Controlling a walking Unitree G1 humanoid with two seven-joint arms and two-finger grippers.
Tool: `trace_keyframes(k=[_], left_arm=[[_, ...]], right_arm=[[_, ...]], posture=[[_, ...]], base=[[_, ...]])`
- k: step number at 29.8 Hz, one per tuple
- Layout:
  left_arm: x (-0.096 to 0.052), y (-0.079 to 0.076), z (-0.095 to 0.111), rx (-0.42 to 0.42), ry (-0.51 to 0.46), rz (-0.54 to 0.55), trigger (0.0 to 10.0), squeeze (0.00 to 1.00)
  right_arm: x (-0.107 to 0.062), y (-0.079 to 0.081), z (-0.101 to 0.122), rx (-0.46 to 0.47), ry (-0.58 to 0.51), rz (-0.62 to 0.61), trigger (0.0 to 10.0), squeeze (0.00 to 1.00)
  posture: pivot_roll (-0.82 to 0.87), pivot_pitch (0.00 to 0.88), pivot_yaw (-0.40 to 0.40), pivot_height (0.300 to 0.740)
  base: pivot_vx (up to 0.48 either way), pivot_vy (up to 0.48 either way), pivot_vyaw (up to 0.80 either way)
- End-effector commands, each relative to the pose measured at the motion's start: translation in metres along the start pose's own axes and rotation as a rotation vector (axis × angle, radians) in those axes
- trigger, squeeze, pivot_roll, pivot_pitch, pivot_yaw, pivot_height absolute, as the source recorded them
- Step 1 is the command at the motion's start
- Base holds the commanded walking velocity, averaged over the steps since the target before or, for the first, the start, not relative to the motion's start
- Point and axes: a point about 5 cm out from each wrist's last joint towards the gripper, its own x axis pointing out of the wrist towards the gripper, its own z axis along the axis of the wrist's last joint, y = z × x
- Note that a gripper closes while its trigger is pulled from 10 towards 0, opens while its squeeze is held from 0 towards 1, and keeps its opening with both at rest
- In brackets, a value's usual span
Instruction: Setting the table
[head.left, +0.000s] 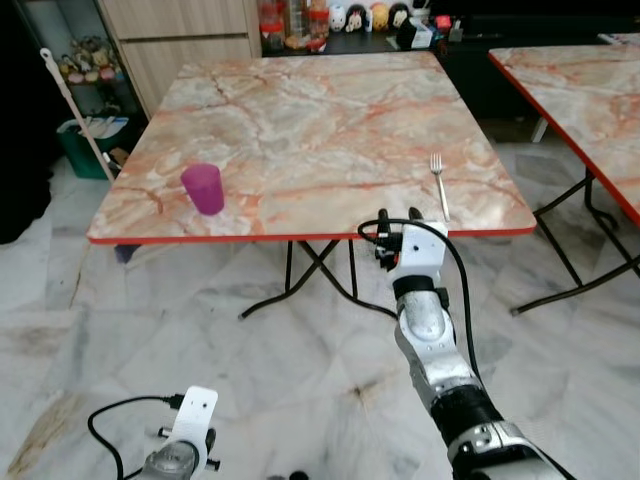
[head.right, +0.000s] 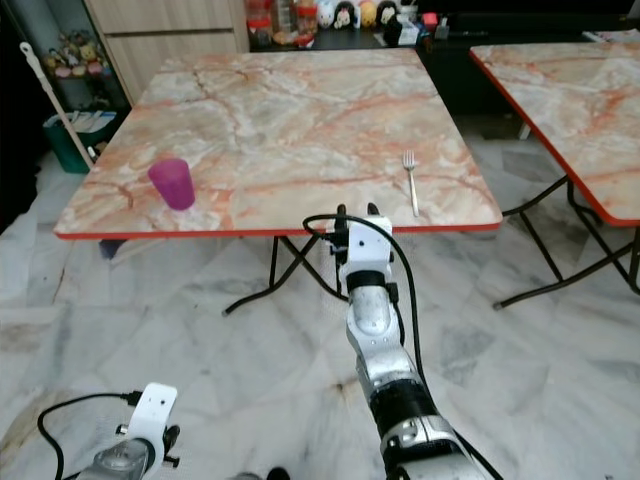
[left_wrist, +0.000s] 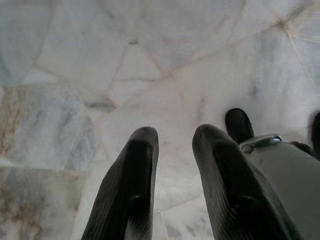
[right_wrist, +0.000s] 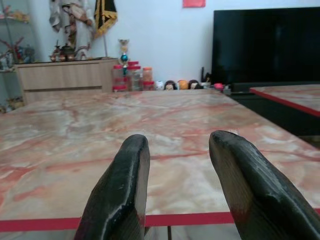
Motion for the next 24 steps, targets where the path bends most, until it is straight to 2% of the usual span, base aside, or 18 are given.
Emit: trace_keyframes(k=[1,3,19,24], left_arm=[[-0.0003,0.0005,-0.0012,0.009,0.004,-0.005,10.0,0.0],[-0.0002,0.0,-0.0011,0.01,0.004,-0.007,10.0,0.0],[-0.0004,-0.0025,-0.0028,0.005,0.009,-0.014,10.0,0.0],[-0.0004,-0.0033,-0.0031,0.002,0.009,-0.016,10.0,0.0]], right_arm=[[0.0025,-0.0005,0.0015,0.001,0.005,0.001,10.0,0.0],[0.0028,-0.001,0.0015,0.008,0.006,0.0,10.0,0.0],[0.0029,0.0022,0.0042,0.02,-0.013,0.011,10.0,0.0],[0.0034,0.0022,0.0061,0.027,-0.029,0.018,10.0,0.0]], posture=[[0.03,0.108,0.044,0.74],[0.03,0.107,0.044,0.74],[0.03,0.109,0.038,0.74],[0.03,0.109,0.036,0.74]], base=[[0.322,0.0,-0.43],[0.321,0.0,-0.8],[0.322,0.0,0.0],[0.32,0.0,-0.55]])
